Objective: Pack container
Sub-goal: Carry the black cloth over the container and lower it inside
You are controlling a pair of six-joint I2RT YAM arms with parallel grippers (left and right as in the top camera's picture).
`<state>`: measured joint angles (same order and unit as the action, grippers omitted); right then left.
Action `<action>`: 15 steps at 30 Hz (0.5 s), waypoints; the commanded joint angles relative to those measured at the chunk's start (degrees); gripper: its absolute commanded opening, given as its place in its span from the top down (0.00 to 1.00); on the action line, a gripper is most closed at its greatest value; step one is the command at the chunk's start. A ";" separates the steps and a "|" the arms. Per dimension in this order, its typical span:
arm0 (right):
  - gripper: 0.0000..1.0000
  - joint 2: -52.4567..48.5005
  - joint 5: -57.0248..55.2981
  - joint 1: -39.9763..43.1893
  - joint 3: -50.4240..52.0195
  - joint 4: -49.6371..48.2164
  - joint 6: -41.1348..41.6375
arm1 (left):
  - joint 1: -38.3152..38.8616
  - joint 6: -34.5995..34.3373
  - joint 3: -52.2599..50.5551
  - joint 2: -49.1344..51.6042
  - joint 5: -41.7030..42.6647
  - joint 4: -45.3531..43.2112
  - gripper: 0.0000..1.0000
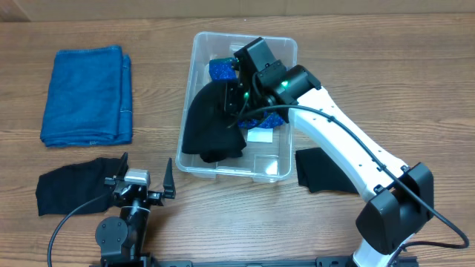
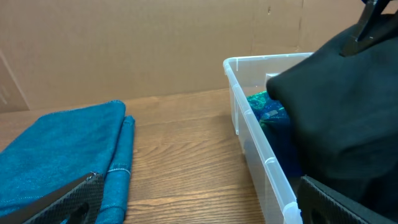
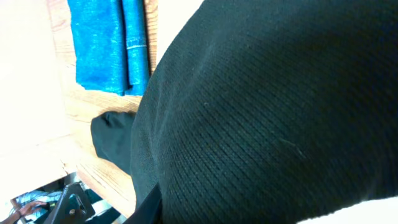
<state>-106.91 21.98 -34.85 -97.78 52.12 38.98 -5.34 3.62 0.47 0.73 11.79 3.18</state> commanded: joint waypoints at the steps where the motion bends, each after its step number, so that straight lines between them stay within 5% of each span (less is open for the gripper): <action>1: 0.96 0.90 -1.79 -2.23 1.03 -2.40 1.97 | -0.37 1.11 -0.20 -0.46 -0.17 -0.02 0.00; 11: 0.93 0.63 -2.54 -3.02 8.92 -4.20 0.02 | -0.37 1.11 -0.20 -0.46 -0.17 -0.02 0.00; 12: 0.88 0.63 -4.50 -3.02 8.92 -2.78 0.00 | -0.37 1.11 -0.20 -0.46 -0.17 -0.02 0.00; 14: 0.44 0.63 -10.01 -3.02 8.92 0.42 0.00 | -0.37 1.11 -0.20 -0.46 -0.17 -0.02 0.00; 15: 0.43 0.63 -12.70 -3.02 8.92 1.97 0.00 | -0.37 1.11 -0.20 -0.46 -0.17 -0.02 0.00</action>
<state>-106.91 16.64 -37.65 -88.86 52.23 39.38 -5.34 3.62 0.47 0.75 11.79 3.20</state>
